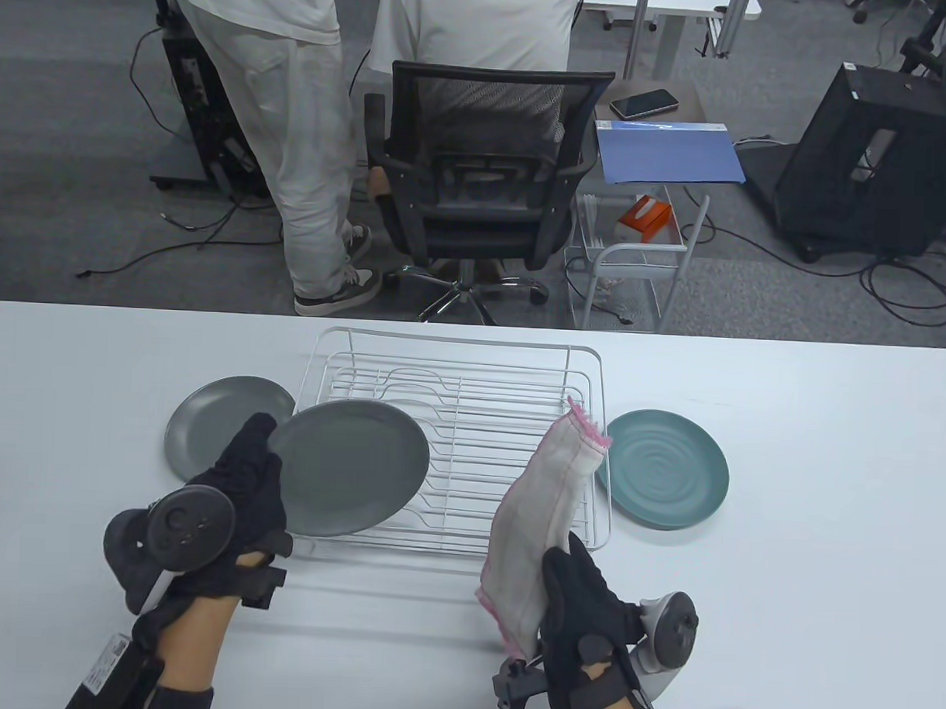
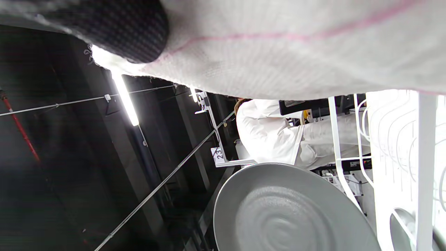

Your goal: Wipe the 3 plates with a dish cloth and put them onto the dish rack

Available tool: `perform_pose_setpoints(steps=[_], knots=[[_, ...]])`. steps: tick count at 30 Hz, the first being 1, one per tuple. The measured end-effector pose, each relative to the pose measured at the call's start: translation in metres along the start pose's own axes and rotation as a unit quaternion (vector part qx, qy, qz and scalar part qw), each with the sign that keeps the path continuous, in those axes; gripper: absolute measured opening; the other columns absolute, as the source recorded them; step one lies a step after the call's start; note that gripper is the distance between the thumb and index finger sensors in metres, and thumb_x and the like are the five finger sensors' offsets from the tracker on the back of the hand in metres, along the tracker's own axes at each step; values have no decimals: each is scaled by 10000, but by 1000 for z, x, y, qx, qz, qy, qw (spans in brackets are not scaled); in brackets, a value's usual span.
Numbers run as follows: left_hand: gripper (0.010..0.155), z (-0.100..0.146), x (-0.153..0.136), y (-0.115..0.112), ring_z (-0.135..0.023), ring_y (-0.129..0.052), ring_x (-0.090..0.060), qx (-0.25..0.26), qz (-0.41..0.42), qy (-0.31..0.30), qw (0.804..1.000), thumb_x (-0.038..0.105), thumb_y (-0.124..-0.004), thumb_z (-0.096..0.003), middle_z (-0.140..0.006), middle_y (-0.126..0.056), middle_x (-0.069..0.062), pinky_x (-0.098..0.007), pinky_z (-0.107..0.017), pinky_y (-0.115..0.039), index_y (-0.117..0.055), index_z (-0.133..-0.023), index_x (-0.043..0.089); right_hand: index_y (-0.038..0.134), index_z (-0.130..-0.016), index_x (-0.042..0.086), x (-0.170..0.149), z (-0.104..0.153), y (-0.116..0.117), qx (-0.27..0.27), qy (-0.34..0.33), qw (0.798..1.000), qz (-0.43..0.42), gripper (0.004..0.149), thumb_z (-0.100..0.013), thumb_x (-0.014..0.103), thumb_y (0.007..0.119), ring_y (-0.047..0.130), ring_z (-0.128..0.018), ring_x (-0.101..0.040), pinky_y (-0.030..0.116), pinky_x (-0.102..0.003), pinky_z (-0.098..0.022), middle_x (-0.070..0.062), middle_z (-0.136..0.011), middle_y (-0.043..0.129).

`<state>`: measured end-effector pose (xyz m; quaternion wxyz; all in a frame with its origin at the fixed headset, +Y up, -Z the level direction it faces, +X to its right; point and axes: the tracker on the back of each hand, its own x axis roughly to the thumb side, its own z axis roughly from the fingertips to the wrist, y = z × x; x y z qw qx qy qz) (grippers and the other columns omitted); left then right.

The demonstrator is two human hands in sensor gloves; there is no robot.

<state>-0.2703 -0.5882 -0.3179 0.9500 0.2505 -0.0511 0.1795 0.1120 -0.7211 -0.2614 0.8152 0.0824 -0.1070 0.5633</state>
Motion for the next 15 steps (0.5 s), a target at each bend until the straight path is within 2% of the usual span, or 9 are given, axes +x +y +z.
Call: perform_pose_setpoints(steps=[4, 8, 15], knots=[[525, -32, 12, -13, -527, -1143, -295, -2, -65, -15, 998, 279, -784, -502, -857, -911, -7, -523, -585, -818, -590, -984, 356, 697, -936, 69, -3, -1, -3, -4, 4, 1000, 5, 552, -495, 401, 736, 628, -837, -476, 534, -631, -600, -235, -936, 659], [502, -55, 20, -29, -640, -1106, -342, -8, -79, -17, 997, 274, -785, -505, -896, -892, 2, -555, -624, -773, -617, -958, 408, 697, -936, 69, -5, -1, -1, 2, 9, 1000, 8, 553, -496, 400, 735, 626, -837, -478, 533, -633, -600, -237, -936, 658], [486, -80, 31, -64, -714, -1068, -367, -32, -94, -18, 995, 277, -794, -514, -926, -879, 3, -564, -655, -741, -637, -944, 439, 696, -937, 68, -7, -2, 0, 7, 13, 1000, 11, 554, -496, 401, 735, 623, -838, -479, 530, -634, -600, -238, -936, 658]])
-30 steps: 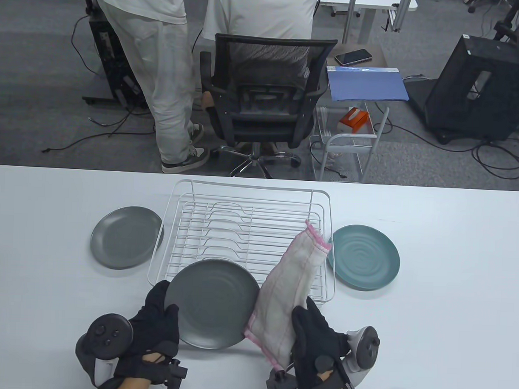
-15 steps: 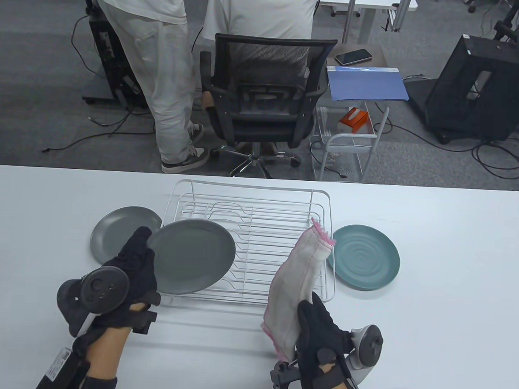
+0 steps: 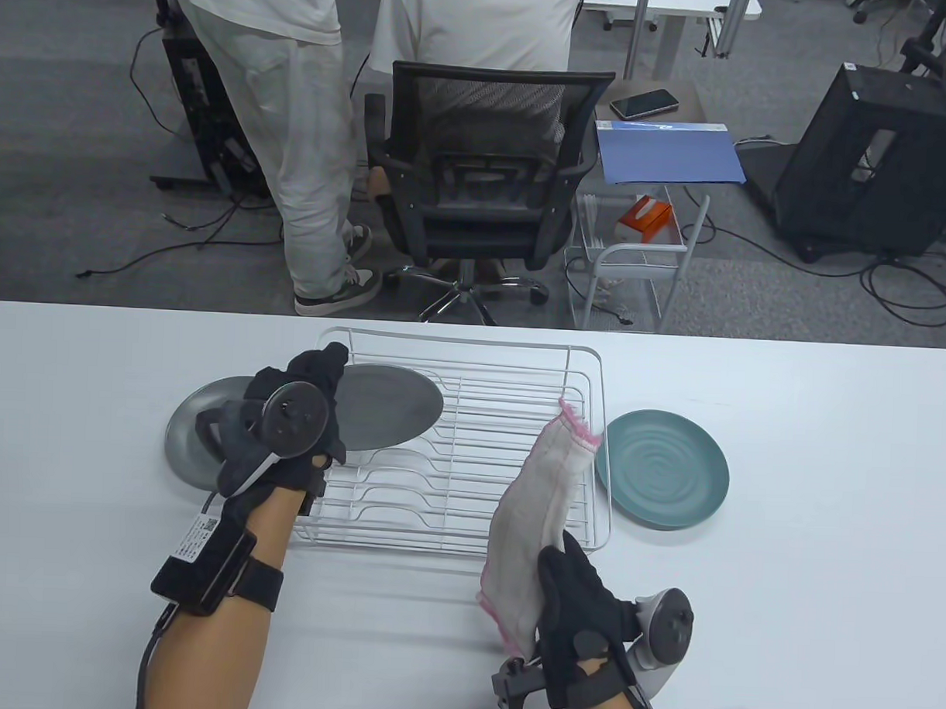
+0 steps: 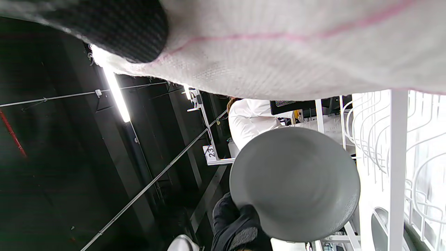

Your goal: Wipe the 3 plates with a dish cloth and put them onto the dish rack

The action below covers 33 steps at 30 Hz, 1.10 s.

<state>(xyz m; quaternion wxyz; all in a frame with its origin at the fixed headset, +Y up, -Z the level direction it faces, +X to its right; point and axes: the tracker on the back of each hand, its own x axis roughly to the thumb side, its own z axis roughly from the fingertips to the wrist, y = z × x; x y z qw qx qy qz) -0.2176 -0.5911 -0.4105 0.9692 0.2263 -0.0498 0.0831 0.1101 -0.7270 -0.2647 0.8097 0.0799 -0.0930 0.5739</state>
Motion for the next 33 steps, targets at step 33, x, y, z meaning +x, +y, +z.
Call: perform_pose_setpoints(steps=[33], knots=[[509, -27, 20, -64, -948, -874, -389, -174, -2, 21, 984, 307, -787, -528, -1062, -794, -29, -621, -724, -601, -652, -1011, 397, 688, -942, 64, -5, -1, 2, 24, 20, 999, 18, 557, -500, 402, 730, 578, -849, -491, 489, -643, -608, -245, -941, 647]])
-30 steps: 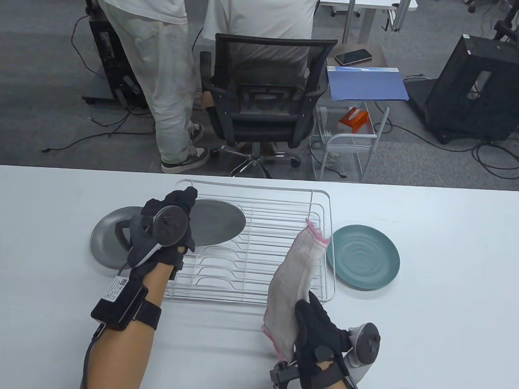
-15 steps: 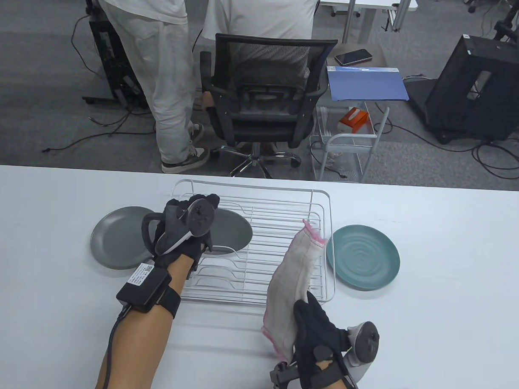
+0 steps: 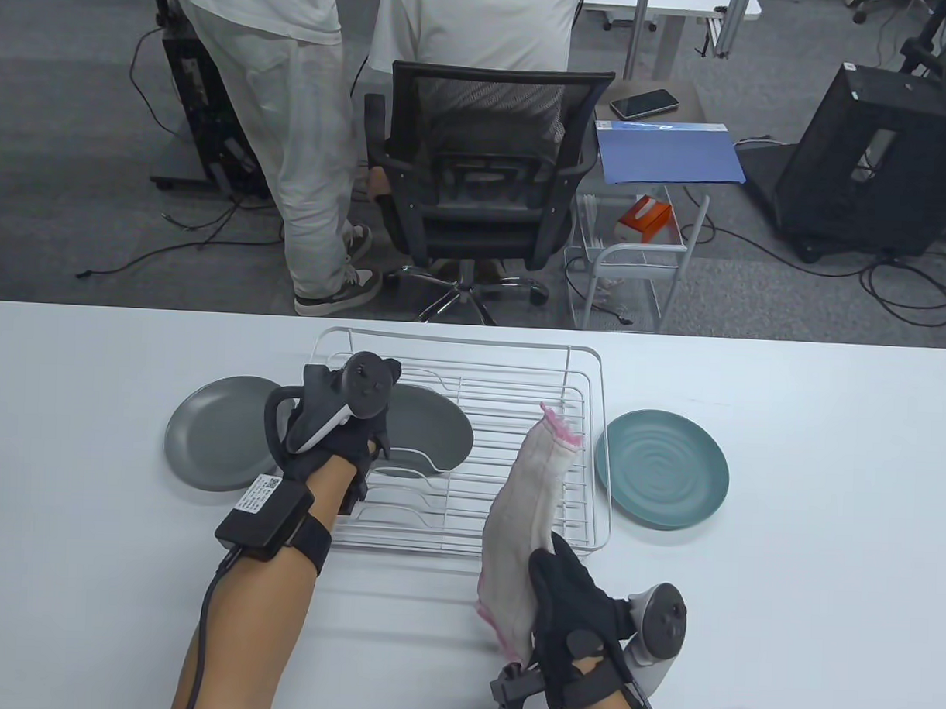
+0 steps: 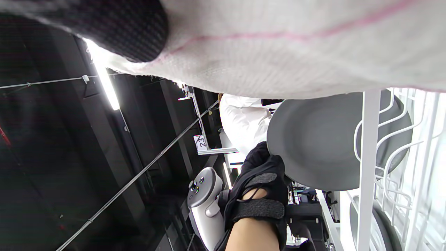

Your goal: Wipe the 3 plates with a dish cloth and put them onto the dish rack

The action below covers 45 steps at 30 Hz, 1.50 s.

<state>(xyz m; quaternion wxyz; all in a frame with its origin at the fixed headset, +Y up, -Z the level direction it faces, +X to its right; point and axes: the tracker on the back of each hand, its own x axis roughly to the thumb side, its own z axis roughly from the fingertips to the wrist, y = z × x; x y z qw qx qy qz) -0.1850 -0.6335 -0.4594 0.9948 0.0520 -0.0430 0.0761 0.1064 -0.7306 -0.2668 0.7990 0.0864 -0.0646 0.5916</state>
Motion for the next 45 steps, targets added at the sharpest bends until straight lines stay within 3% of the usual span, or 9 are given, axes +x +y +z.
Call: perform_pose_setpoints(steps=[5, 10, 14, 19, 25, 31, 33, 39, 45], knots=[[573, 6, -34, 18, -972, -831, -398, 6, -12, 17, 1000, 334, -821, -512, -1088, -739, -47, -637, -719, -587, -599, -1038, 371, 687, -942, 66, 1, -1, 0, -1, -2, 1000, -4, 557, -500, 401, 730, 578, -850, -490, 489, -642, -609, -245, -941, 647], [583, 15, -95, 30, -883, -907, -390, 50, -34, 164, 985, 411, -824, -516, -1038, -776, -93, -626, -681, -631, -596, -1042, 307, 688, -942, 65, 1, -1, -1, -4, -4, 1000, -7, 556, -500, 400, 730, 578, -850, -491, 489, -643, -608, -244, -942, 646], [635, 25, -158, 8, -757, -1012, -352, -74, -70, 315, 944, 538, -852, -501, -961, -858, -127, -589, -622, -727, -663, -1018, 222, 687, -942, 64, 1, -1, -2, -5, -3, 1000, -6, 557, -500, 400, 730, 576, -850, -491, 489, -643, -608, -245, -941, 645], [723, 50, -219, -36, -575, -1086, -308, -159, -23, 456, 875, 658, -847, -488, -837, -940, -148, -547, -521, -805, -690, -989, 161, 687, -942, 61, 0, 0, -2, -6, -1, 1000, -2, 557, -500, 399, 730, 577, -848, -493, 488, -643, -607, -246, -940, 647], [839, 53, -244, -58, -461, -1106, -243, -199, -23, 476, 856, 832, -769, -455, -734, -995, -89, -493, -470, -849, -705, -971, 174, 687, -944, 61, -1, -1, 0, 9, 0, 1000, 16, 559, -501, 398, 731, 570, -849, -494, 482, -644, -609, -249, -942, 642], [723, 41, -246, -76, -405, -1092, -213, -214, 8, 487, 847, 736, -801, -496, -657, -990, -55, -476, -449, -855, -726, -934, 165, 689, -942, 58, -1, -2, -2, 5, 2, 1000, 25, 558, -501, 397, 733, 565, -848, -500, 478, -647, -608, -255, -940, 641], [666, 39, -247, -78, -347, -1097, -186, -189, -14, 486, 853, 693, -825, -487, -594, -1000, -23, -466, -433, -868, -758, -898, 175, 689, -941, 55, -1, -2, -4, 1, 5, 1000, 22, 559, -500, 394, 734, 564, -847, -502, 477, -648, -607, -257, -939, 642], [538, 54, -267, -85, -273, -1091, -154, -159, 167, 491, 840, 541, -863, -504, -527, -1009, 17, -464, -399, -873, -761, -853, 144, 690, -941, 54, -2, -1, -3, 2, 9, 1000, 27, 558, -500, 394, 734, 563, -846, -503, 476, -648, -607, -258, -938, 642], [489, 80, -276, -63, -272, -1141, -197, -32, 305, 482, 821, 391, -791, -524, -616, -1025, -91, -475, -396, -893, -630, -898, 120, 690, -941, 55, -2, -1, -2, 7, 7, 1000, 22, 557, -500, 393, 734, 563, -847, -501, 476, -647, -607, -257, -939, 642]])
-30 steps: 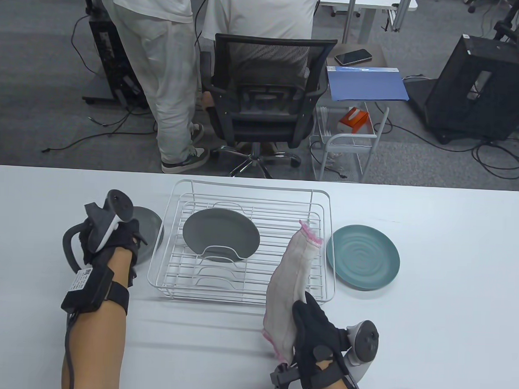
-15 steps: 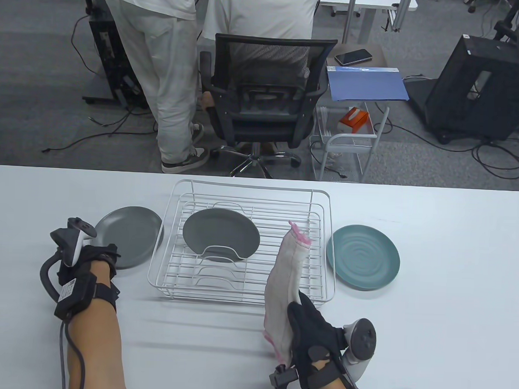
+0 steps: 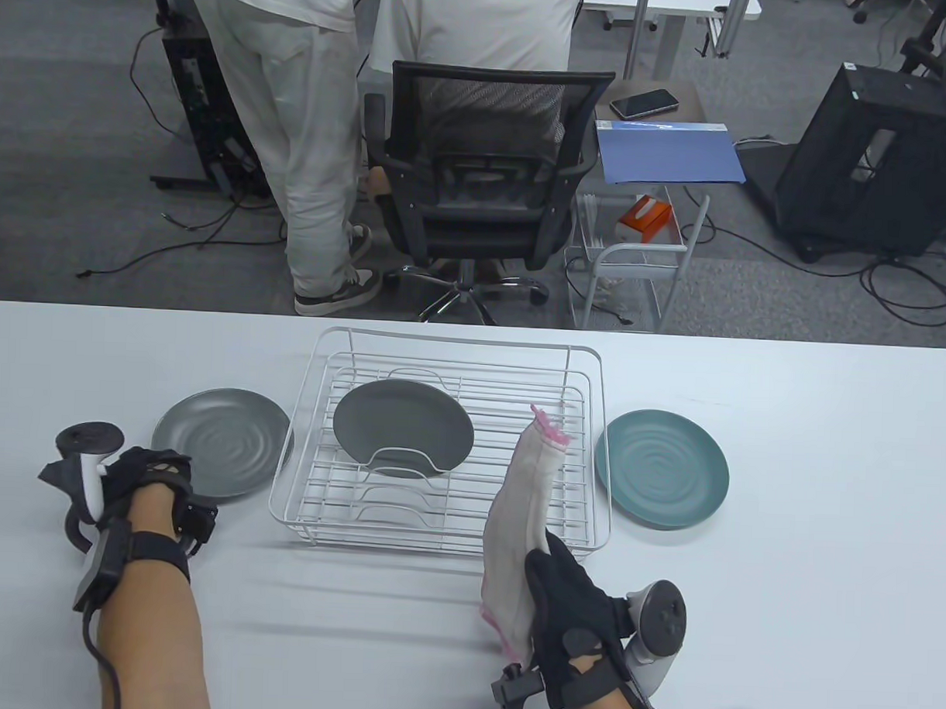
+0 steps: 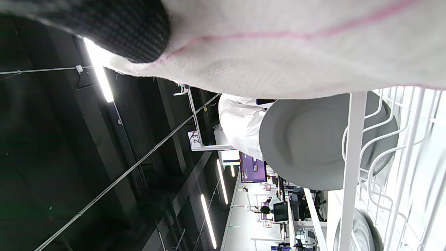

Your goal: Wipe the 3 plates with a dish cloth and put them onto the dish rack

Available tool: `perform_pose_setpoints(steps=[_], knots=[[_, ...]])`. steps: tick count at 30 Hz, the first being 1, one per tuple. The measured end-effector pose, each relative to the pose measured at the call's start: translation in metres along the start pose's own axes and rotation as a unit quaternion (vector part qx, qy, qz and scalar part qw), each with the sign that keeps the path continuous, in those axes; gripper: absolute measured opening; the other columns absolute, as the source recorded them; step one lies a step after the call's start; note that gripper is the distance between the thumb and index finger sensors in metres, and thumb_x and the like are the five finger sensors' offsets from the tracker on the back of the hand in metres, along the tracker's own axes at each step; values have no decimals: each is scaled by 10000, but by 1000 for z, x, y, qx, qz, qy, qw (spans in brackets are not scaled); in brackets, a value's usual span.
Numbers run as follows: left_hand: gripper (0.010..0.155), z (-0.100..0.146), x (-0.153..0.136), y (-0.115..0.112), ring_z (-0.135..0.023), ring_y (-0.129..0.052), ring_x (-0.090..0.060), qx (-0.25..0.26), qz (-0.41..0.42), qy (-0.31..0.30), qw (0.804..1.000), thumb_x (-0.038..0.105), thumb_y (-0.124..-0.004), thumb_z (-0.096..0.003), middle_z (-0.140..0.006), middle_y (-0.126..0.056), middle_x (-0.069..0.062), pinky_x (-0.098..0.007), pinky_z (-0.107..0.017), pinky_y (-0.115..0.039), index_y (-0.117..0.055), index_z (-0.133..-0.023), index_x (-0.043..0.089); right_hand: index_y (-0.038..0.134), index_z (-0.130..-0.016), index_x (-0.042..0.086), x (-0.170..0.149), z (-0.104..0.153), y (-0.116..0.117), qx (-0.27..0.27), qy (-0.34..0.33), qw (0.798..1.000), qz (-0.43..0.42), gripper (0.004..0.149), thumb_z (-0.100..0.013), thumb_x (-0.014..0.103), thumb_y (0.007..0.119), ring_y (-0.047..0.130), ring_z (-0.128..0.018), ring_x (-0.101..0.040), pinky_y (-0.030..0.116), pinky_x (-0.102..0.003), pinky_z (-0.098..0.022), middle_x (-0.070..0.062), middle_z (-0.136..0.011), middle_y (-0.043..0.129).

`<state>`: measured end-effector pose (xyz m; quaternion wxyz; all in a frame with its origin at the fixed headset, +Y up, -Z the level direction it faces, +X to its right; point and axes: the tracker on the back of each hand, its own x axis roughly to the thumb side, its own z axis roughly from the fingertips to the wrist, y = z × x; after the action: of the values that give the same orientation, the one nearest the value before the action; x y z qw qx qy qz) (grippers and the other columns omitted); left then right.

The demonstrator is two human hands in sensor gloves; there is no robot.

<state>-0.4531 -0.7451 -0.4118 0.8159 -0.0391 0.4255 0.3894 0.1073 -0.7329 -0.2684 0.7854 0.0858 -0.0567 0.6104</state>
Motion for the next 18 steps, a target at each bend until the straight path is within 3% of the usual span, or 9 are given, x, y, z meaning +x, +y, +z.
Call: perform_pose_setpoints(steps=[4, 9, 14, 18], knots=[[499, 25, 6, 25, -257, -1145, -183, 37, 6, -61, 997, 358, -774, -519, -638, -1021, -93, -449, -378, -913, -590, -916, 117, 690, -940, 54, 0, 1, 1, 4, -2, 1000, 2, 557, -500, 393, 734, 564, -847, -500, 476, -648, -607, -257, -939, 642], [506, 75, 13, 54, -202, -1120, -156, 70, 92, -151, 982, 346, -769, -521, -651, -1016, -80, -438, -370, -911, -568, -931, 129, 697, -938, 51, 5, 3, 7, 18, -15, 1000, 5, 559, -497, 391, 745, 570, -848, -496, 481, -646, -607, -255, -937, 648], [502, 142, 26, 75, -199, -1118, -163, 44, 120, -265, 956, 339, -773, -525, -669, -1015, -85, -440, -376, -908, -571, -937, 134, 706, -933, 46, 9, 5, 15, 44, -30, 998, 26, 564, -494, 395, 764, 577, -846, -490, 485, -641, -607, -251, -935, 656], [490, 193, 29, 71, -185, -1117, -165, 31, 99, -346, 933, 339, -779, -529, -665, -1027, -86, -439, -375, -909, -597, -941, 148, 706, -930, 43, 12, 7, 22, 58, -46, 996, 44, 565, -492, 396, 772, 581, -845, -488, 489, -642, -605, -248, -932, 661]])
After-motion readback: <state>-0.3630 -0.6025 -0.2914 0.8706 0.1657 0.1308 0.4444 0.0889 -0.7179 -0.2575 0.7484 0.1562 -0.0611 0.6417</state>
